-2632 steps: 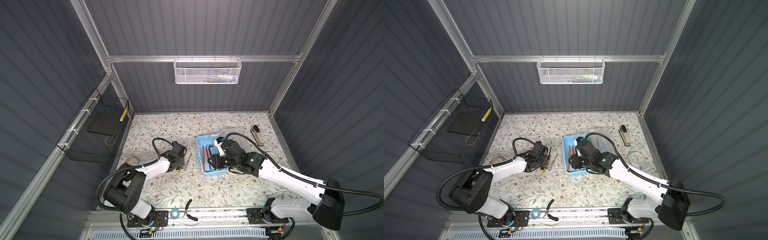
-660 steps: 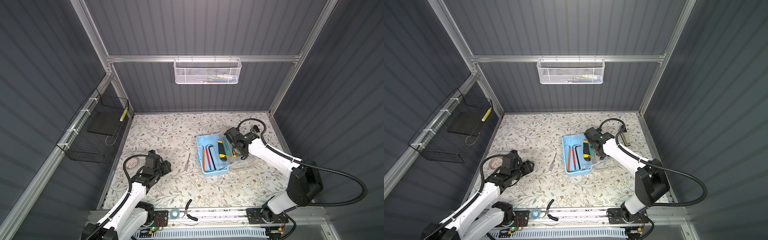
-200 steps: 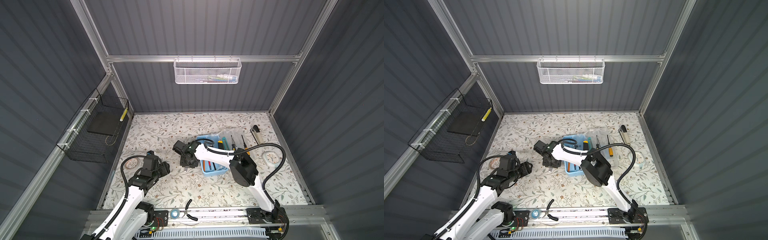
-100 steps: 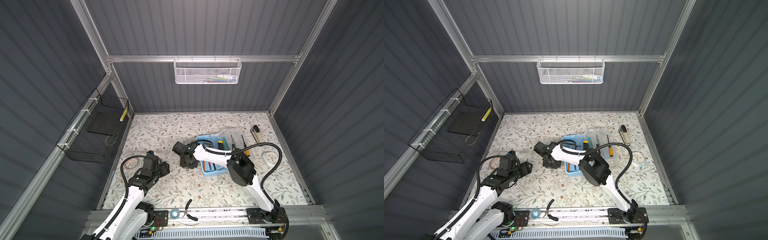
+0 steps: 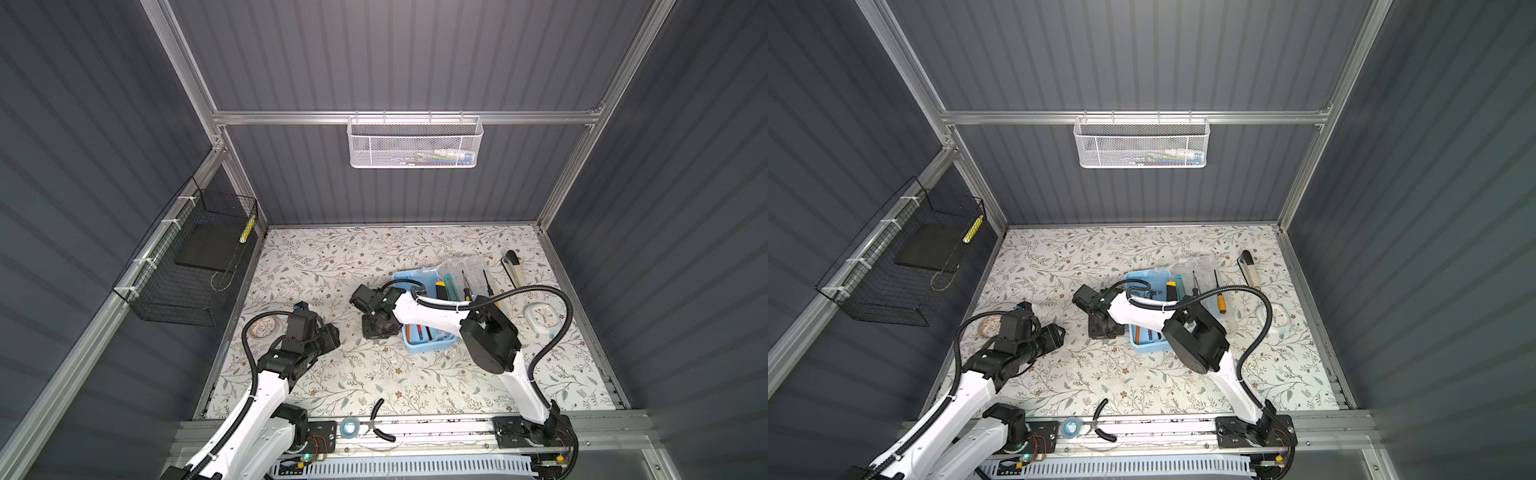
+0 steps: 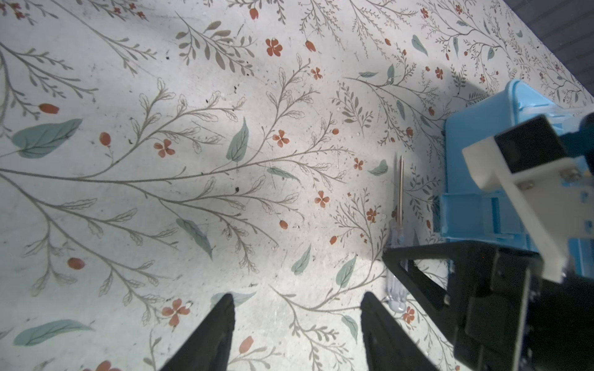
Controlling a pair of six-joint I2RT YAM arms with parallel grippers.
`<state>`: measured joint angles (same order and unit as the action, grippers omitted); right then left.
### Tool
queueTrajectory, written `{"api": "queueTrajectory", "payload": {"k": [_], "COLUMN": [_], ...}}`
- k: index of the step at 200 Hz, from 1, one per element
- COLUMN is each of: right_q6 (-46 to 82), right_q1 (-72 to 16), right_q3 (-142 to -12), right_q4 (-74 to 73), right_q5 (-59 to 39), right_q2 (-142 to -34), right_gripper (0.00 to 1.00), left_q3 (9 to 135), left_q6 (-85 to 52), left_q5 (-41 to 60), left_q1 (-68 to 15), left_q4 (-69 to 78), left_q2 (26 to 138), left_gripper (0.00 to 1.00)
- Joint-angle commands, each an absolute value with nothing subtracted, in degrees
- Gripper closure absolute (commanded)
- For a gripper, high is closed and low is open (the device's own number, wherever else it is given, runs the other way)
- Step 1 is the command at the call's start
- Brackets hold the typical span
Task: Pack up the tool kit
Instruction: 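Lift the clear-handled screwdriver with the right gripper and carry it over the box, then lower the clear-handled screwdriver into the lid compartment and open the right gripper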
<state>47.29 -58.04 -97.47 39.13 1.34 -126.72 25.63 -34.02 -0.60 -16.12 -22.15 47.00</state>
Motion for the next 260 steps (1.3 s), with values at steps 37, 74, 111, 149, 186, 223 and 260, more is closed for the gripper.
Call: {"api": "queueTrajectory", "payload": {"k": [37,74,111,149,186,223,260], "right_q6": [31.89,27.80,17.98,15.39,12.32,11.08,10.56], "right_q1": [-56.68,-51.99,-46.38,-36.76,-31.42,-29.20,-28.01], "right_q3": [-86.84,-82.11,-75.08,-70.31,-63.20,-62.14,-61.08], "right_q4": [38.77,47.34,49.59,49.63,41.44,41.03,40.16], "right_q5": [11.90,22.95,31.94,29.57,25.87,23.14,22.61], "right_q2": [-105.27,-91.34,-81.41,-75.81,-69.69,-70.64,-72.19], "right_gripper": [1.00,1.00,1.00,1.00,1.00,1.00,0.96], "left_q3": [25.60,25.93,25.40,25.28,25.04,25.36,24.96], "left_q6": [-33.74,-33.49,-34.07,-34.37,-34.72,-34.29,-35.07], "left_q5": [1.49,1.54,2.51,3.34,4.46,4.31,4.83], "left_q1": [-15.89,-15.91,-15.91,-15.91,-15.91,-15.91,-15.91], "left_q4": [-19.98,-19.57,-16.78,-14.38,-12.67,-13.08,-12.36], "left_q2": [47.64,48.08,49.60,51.23,52.24,52.44,52.47], "left_gripper": [0.37,0.37,0.37,0.37,0.37,0.37,0.37]}}
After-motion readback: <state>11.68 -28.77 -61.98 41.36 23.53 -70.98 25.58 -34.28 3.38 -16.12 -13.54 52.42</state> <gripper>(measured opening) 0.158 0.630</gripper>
